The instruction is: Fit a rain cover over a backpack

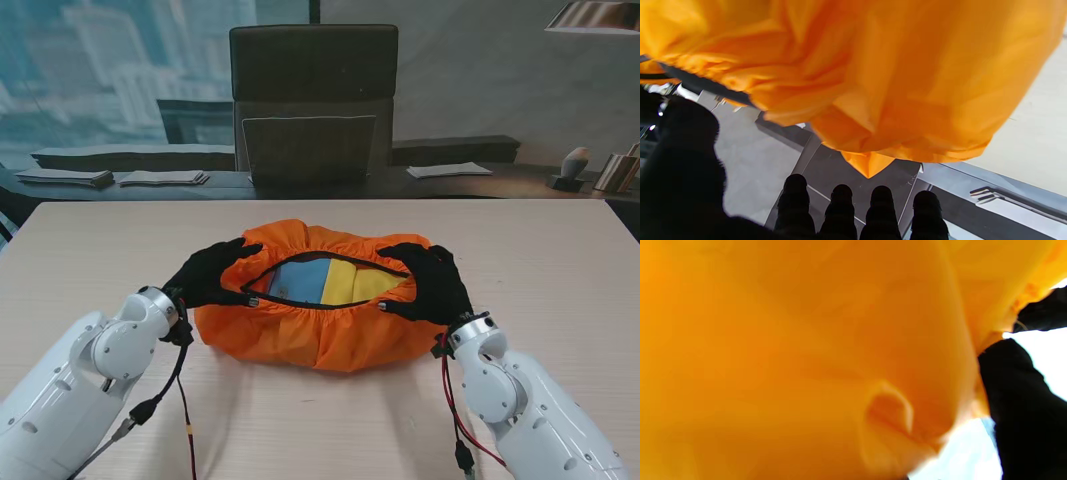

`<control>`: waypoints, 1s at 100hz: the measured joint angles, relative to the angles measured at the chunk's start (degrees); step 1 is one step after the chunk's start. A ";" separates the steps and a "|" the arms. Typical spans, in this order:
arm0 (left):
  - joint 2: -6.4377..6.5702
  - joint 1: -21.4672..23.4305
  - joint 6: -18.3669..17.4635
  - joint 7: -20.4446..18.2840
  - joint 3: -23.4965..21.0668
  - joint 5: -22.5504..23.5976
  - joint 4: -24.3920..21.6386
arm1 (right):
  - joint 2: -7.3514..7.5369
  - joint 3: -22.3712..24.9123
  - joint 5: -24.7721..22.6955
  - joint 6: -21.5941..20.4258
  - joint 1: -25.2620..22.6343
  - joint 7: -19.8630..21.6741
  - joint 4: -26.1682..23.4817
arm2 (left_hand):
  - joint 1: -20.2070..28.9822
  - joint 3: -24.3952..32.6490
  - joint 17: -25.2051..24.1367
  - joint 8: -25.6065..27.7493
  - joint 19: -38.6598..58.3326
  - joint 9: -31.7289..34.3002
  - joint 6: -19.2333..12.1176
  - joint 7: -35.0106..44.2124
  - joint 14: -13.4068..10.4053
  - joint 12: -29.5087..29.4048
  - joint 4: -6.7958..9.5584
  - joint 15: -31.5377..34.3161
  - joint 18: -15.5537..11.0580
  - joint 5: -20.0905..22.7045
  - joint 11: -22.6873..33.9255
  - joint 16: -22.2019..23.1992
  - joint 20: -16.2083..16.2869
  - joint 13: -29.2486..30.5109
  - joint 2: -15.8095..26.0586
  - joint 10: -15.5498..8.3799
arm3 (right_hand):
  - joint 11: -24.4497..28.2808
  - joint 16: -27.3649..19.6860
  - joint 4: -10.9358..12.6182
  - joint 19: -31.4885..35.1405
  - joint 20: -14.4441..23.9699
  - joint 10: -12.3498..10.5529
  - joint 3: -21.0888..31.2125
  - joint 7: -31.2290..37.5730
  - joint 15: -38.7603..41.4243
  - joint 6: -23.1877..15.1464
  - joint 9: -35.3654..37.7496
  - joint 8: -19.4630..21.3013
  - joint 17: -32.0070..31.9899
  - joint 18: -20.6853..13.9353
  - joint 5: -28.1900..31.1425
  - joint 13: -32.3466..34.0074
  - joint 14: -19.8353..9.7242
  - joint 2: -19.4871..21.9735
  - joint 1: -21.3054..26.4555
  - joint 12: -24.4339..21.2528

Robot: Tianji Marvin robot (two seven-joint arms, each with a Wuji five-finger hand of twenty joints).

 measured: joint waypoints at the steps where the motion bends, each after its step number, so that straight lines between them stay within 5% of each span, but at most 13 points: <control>1: 0.00 0.29 -0.05 -0.01 -0.17 -0.27 -0.32 | 0.00 0.36 0.11 -0.11 -0.27 0.59 -0.41 | 0.00 0.00 0.00 0.00 0.00 0.00 0.00 0.00 0.00 0.00 -0.01 0.00 0.00 0.00 0.00 0.00 0.05 0.00 0.00 0.00 | -0.56 -0.08 0.00 -0.09 0.19 0.00 -0.26 0.00 -0.08 -0.16 0.00 -0.42 0.00 0.00 0.00 0.00 0.00 0.32 0.00 -0.22; 19: -0.35 3.14 -3.20 4.54 -1.74 0.64 -3.87 | 0.01 6.54 6.98 -6.55 -4.77 9.44 -7.71 | 1.49 -2.97 0.02 0.00 0.00 0.00 -0.05 2.20 0.00 0.09 0.01 -0.01 0.00 0.00 0.05 0.00 1.40 0.00 0.30 0.01 | -6.04 -0.78 0.76 -4.75 2.27 -0.02 -4.40 -2.23 -2.83 -5.07 0.00 -2.02 0.83 0.34 -0.66 -0.04 -0.01 1.52 0.06 -2.28; 26: -0.40 3.76 -3.72 4.65 -2.17 1.74 -5.51 | 0.41 8.78 6.89 -8.77 -6.00 13.79 -10.30 | 2.43 -5.91 0.02 0.31 0.00 0.00 -0.05 2.95 0.00 0.11 1.03 -0.01 0.00 0.00 0.21 0.00 1.40 0.00 1.78 0.02 | -5.96 -0.78 1.35 -6.72 4.68 -0.02 -12.72 -3.37 -3.52 -5.12 0.00 -2.02 1.86 0.39 -0.64 -0.02 -0.01 5.00 1.82 -2.28; 33: -0.57 3.87 -4.18 5.52 -1.90 -1.66 -6.09 | 1.04 8.82 9.16 -9.03 -6.69 12.95 -11.61 | 5.31 -13.04 0.03 0.33 0.00 0.03 -0.06 4.25 0.00 0.12 2.77 -0.01 0.00 0.00 0.96 0.00 0.94 0.00 4.33 0.03 | -4.07 -0.79 3.46 -8.66 6.57 -0.03 -15.33 -3.53 -3.59 -4.61 0.00 -1.40 3.50 0.46 -0.60 0.03 -0.01 4.51 0.65 -2.12; 40: -0.85 3.70 -4.70 7.41 -0.76 -8.46 -6.07 | 1.10 8.30 15.64 -9.09 -7.35 10.63 -12.39 | 5.80 -13.87 0.13 0.63 0.00 0.04 -0.04 5.19 0.00 0.12 2.77 -0.01 0.00 0.00 1.08 0.00 0.70 0.00 6.20 0.10 | -2.38 -0.79 4.47 -9.17 7.10 -0.04 -15.35 -3.71 -3.45 -1.22 1.44 -1.38 6.28 0.45 0.57 0.69 -0.01 5.60 0.73 -1.45; 45: -1.09 3.37 -5.48 8.70 0.35 -9.30 -5.95 | 0.85 7.68 18.45 -9.08 -7.77 8.29 -12.92 | 5.80 -13.91 0.28 1.25 0.04 0.05 -0.04 6.49 0.00 0.12 2.84 -0.01 -0.01 0.00 2.18 0.00 0.70 0.01 7.19 0.10 | -1.65 -0.79 4.52 -9.51 6.98 -0.06 -18.32 -0.80 -2.57 1.09 3.77 -1.31 8.99 0.43 2.94 2.90 0.00 8.46 1.97 -0.95; 56: -1.92 2.70 -6.25 11.13 2.83 -8.51 -5.33 | -0.25 5.67 23.58 -7.22 -8.67 5.57 -14.38 | 5.94 -13.92 0.39 2.67 4.66 0.13 -0.04 8.96 0.02 0.61 3.46 1.73 -0.02 0.00 4.17 0.00 0.70 0.04 7.79 0.11 | -1.49 -0.78 5.46 -10.27 5.33 -0.05 -25.24 0.97 -1.87 3.10 7.29 -3.41 11.74 0.10 6.41 5.34 0.16 14.38 10.66 -0.79; 66: -2.88 2.80 -5.61 11.15 4.55 -16.70 -4.77 | -1.07 4.30 33.48 -1.61 -9.56 9.98 -16.56 | 6.58 -13.92 0.39 2.72 6.49 0.14 -0.04 9.58 0.06 0.61 4.05 1.92 -0.02 0.00 5.23 0.20 1.29 0.05 8.43 0.12 | -1.21 -0.78 5.75 -10.70 4.32 -0.05 -31.79 2.48 -1.89 3.92 8.29 -4.13 11.86 -0.06 8.52 5.34 0.47 18.87 16.93 -0.79; 69: -3.18 3.04 -5.31 11.14 4.69 -17.99 -4.75 | -1.25 4.09 34.70 -0.10 -9.75 10.87 -16.94 | 6.58 -13.92 0.39 3.00 7.19 0.14 -0.04 9.59 0.11 0.62 4.53 2.00 -0.02 0.00 5.23 0.21 1.35 0.05 8.44 0.13 | -1.19 -0.78 5.75 -10.70 3.98 -0.05 -27.29 2.48 -1.89 3.96 8.82 -4.14 11.86 -0.15 8.53 5.34 0.48 18.94 17.19 -0.70; 75: -3.75 3.64 -4.82 12.47 4.92 -17.30 -4.54 | -1.56 3.64 34.84 2.00 -10.07 11.06 -17.29 | 7.28 -13.83 0.39 4.23 9.33 0.93 -0.25 12.24 0.77 1.38 4.60 3.48 0.00 0.00 7.83 0.33 1.36 0.91 8.44 0.26 | -1.49 -0.78 5.83 -10.70 3.51 -0.02 -6.22 2.61 -1.89 4.38 9.68 -4.15 11.84 -0.26 10.79 5.34 0.49 15.27 11.26 -0.69; 79: -4.08 3.92 -4.56 13.89 5.21 -15.98 -4.13 | -1.72 3.19 33.75 2.49 -10.21 10.11 -17.24 | 7.28 -13.78 0.39 4.05 9.35 0.93 -0.72 10.13 0.77 0.07 4.60 3.48 0.00 0.00 7.29 0.24 0.82 0.91 8.83 0.26 | -1.29 -0.78 5.76 -10.70 3.39 0.00 0.41 2.52 -1.89 4.42 10.06 -4.16 11.86 -0.41 11.53 6.05 0.49 14.10 10.74 -0.67; 100: -4.07 5.58 -4.20 10.81 3.52 -14.47 -3.82 | -2.50 1.71 31.96 3.01 -9.81 6.68 -15.77 | 7.28 -12.53 0.39 5.73 9.98 1.49 -0.78 14.53 0.77 0.03 4.62 3.54 0.00 0.00 7.43 0.06 0.15 0.91 9.26 0.26 | -1.28 -0.78 5.65 -10.70 2.87 0.00 3.50 2.51 -1.89 3.92 10.06 -4.16 12.07 -0.54 12.15 6.05 0.50 11.75 7.12 -0.67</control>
